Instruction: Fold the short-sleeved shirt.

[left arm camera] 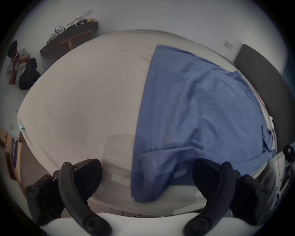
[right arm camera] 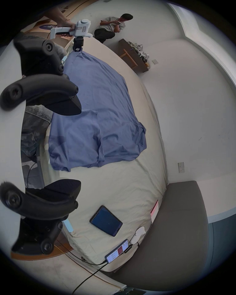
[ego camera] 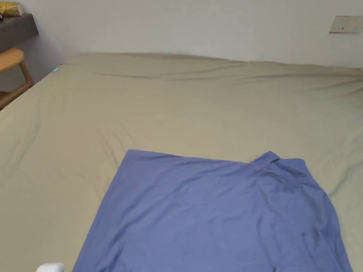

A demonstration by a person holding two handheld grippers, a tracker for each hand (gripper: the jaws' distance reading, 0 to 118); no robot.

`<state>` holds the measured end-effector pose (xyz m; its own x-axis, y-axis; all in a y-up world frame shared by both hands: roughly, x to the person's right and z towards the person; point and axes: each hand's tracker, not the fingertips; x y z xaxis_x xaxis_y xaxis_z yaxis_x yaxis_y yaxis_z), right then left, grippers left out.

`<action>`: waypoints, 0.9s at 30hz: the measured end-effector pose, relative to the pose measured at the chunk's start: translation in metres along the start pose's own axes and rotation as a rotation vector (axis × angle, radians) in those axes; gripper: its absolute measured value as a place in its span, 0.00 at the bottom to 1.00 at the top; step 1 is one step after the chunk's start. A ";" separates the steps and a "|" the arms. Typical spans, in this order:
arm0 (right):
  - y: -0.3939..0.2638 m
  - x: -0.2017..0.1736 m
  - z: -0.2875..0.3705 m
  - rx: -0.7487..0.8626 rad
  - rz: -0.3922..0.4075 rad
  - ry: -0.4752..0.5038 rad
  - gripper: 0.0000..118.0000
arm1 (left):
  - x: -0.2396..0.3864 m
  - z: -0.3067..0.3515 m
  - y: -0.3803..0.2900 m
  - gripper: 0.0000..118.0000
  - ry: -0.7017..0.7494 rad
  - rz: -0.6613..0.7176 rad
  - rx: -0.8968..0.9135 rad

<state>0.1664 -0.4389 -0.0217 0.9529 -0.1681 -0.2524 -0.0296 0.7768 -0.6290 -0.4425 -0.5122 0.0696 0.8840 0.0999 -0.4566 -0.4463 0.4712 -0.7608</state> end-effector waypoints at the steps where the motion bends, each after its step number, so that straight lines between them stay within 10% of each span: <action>1: -0.001 0.002 0.000 -0.008 -0.004 -0.006 0.74 | -0.003 0.001 0.000 0.95 0.045 -0.017 0.030; 9: -0.014 0.014 -0.019 -0.101 -0.019 -0.035 0.74 | -0.023 0.017 0.011 0.14 -0.014 0.058 0.077; 18: -0.033 0.003 -0.079 -0.222 0.105 -0.107 0.72 | 0.015 0.040 0.022 0.04 -0.047 0.022 0.131; 21: -0.023 -0.012 -0.084 -0.289 0.076 -0.014 0.17 | 0.021 0.038 0.022 0.03 -0.056 0.030 0.131; 27: -0.005 -0.013 -0.088 -0.247 0.028 0.003 0.13 | 0.014 0.050 0.027 0.03 -0.040 0.035 0.137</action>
<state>0.1278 -0.4940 -0.0800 0.9499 -0.1507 -0.2738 -0.1289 0.6092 -0.7825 -0.4352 -0.4548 0.0656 0.8742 0.1520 -0.4612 -0.4564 0.5816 -0.6734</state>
